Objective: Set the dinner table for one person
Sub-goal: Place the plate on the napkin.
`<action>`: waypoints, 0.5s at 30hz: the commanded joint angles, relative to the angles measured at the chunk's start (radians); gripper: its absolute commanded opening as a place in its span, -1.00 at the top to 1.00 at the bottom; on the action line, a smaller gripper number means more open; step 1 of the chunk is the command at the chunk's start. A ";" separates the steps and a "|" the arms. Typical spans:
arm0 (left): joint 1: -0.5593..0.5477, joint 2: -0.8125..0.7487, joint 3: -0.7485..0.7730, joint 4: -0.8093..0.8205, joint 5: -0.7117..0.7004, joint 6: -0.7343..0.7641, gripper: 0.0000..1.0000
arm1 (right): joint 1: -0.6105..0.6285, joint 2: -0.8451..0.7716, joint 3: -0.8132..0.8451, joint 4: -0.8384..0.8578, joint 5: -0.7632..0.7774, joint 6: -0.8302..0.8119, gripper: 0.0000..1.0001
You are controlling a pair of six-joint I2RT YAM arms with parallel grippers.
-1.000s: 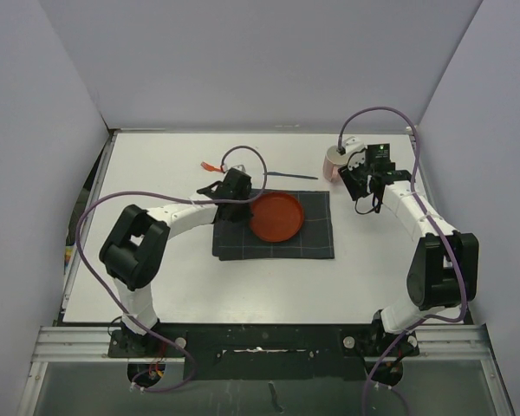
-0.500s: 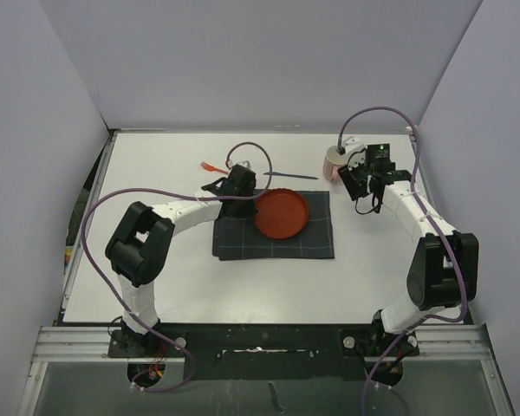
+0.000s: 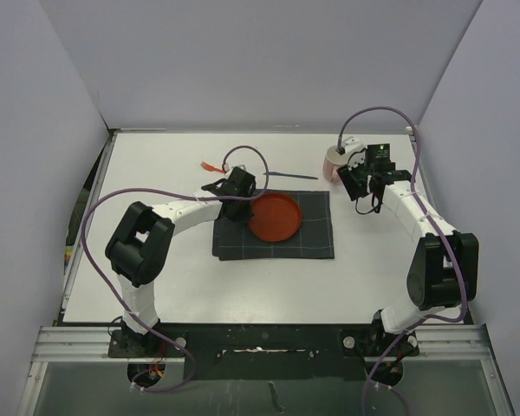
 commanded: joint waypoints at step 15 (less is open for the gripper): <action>0.004 0.041 0.077 -0.052 -0.038 -0.048 1.00 | -0.007 -0.036 -0.011 0.038 -0.019 0.009 0.13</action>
